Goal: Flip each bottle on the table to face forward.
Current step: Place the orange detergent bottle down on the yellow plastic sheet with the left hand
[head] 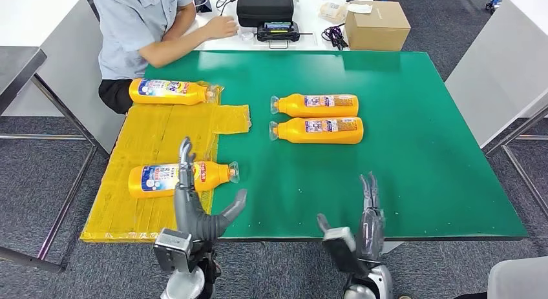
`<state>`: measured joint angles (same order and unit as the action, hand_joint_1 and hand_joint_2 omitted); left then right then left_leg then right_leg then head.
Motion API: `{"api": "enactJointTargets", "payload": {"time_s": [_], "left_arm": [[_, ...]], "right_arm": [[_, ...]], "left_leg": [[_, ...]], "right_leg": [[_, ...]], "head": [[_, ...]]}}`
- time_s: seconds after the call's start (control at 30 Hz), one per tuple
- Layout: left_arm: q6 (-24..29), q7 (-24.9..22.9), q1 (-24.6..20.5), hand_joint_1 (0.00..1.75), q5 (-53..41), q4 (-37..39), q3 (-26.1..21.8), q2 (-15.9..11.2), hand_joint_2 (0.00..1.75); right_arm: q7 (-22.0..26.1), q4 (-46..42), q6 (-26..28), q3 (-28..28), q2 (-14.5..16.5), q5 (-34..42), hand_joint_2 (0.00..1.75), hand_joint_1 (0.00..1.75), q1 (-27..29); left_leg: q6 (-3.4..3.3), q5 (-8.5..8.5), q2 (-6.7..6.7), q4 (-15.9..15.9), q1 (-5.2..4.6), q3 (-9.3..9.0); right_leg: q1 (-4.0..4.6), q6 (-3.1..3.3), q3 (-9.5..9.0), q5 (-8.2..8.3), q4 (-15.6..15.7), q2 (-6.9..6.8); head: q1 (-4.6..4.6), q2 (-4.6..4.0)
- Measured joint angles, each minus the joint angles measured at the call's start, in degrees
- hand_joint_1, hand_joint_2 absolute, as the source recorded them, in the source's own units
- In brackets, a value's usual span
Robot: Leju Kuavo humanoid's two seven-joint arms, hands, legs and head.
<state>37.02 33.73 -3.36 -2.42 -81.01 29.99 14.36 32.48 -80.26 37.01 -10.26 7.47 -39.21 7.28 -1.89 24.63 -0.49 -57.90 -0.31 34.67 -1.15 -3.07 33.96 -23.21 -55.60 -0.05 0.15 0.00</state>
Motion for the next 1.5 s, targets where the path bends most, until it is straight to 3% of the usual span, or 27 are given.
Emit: {"api": "enactJointTargets", "payload": {"time_s": [0.07,0.13,0.43,0.57,0.67,0.8,0.97,1.13,1.33,1.5], "left_arm": [[-2.16,-2.78,-0.03,0.0,3.51,-0.05,1.28,-0.48,1.75],[-3.2,-3.83,-0.02,0.0,5.1,0.1,1.87,-0.92,1.75],[-3.88,-4.18,-0.02,0.0,5.99,0.5,3.12,-2.25,1.75],[-3.63,-4.26,-0.02,0.0,6.01,0.53,3.21,-2.35,0.0],[-2.34,-4.68,-0.05,0.0,6.24,0.81,3.21,-2.37,0.0],[-5.15,-5.65,-0.11,0.0,8.51,1.59,3.43,-2.4,1.75],[-16.14,-7.18,0.52,0.0,9.35,1.39,4.32,-3.58,1.75],[-17.41,-6.24,1.64,0.0,5.32,0.38,4.18,-4.26,1.75],[-13.79,-5.96,2.02,0.0,0.29,-0.3,4.17,-4.27,1.75],[-12.97,-6.1,1.96,0.0,-1.12,-0.41,4.32,-4.27,1.75]], "right_arm": [[0.99,-0.32,2.28,2.57,0.62,-9.4,1.75,0.0,0.11],[1.98,-0.34,2.47,5.35,1.28,-12.42,1.75,0.0,0.27],[2.93,-0.34,2.64,11.3,2.59,-13.36,1.75,0.0,0.47],[2.78,-0.34,2.64,12.17,2.91,-14.63,1.75,0.0,0.46],[0.31,0.13,2.64,13.3,3.17,-19.91,1.75,0.0,0.17],[-8.36,4.61,2.64,14.36,0.6,-27.63,1.75,0.0,-2.29],[-18.79,13.16,2.25,13.01,-6.2,-29.88,1.75,0.0,-7.4],[-25.89,19.14,-0.57,10.26,-12.11,-31.83,1.75,0.0,-11.4],[-27.72,23.63,-2.29,9.01,-14.99,-31.04,1.75,0.0,-13.73],[-24.75,27.19,-4.28,8.61,-15.73,-26.59,1.75,0.0,-16.58]], "left_leg": [[0.0,0.0,0.02,0.0,-0.01,-0.02],[-0.01,0.0,-0.01,0.0,-0.02,-0.01],[-0.02,0.01,0.0,0.0,-0.03,0.01],[-0.01,0.01,0.01,0.0,-0.03,0.01],[-0.01,0.01,0.01,0.0,-0.02,0.0],[-0.04,-0.01,-0.01,0.0,-0.06,0.01],[-0.11,-0.04,-0.01,-0.01,-0.16,0.04],[-0.11,-0.04,-0.04,-0.01,-0.16,0.04],[-0.1,-0.03,-0.02,-0.01,-0.11,0.04],[-0.11,-0.04,0.03,-0.01,-0.11,0.01]], "right_leg": [[-0.01,0.0,-0.02,0.01,0.0,0.0],[-0.02,-0.01,-0.02,0.01,0.0,-0.01],[-0.03,-0.01,0.0,0.01,0.0,0.0],[-0.02,0.0,0.0,0.01,0.0,0.0],[-0.02,-0.01,0.0,0.01,0.0,0.0],[-0.05,-0.02,-0.03,0.02,0.0,-0.01],[-0.15,-0.08,-0.04,0.07,0.0,-0.01],[-0.15,-0.09,-0.02,0.07,0.0,-0.02],[-0.09,-0.09,-0.02,0.06,0.0,-0.01],[-0.09,-0.09,-0.03,0.07,0.0,0.01]], "head": [[-0.01,0.0],[-0.01,0.0],[-0.01,0.0],[-0.02,0.0],[-0.02,0.0],[-0.01,0.0],[-0.01,0.0],[-0.02,0.0],[-0.02,0.0],[-0.01,0.0]]}}
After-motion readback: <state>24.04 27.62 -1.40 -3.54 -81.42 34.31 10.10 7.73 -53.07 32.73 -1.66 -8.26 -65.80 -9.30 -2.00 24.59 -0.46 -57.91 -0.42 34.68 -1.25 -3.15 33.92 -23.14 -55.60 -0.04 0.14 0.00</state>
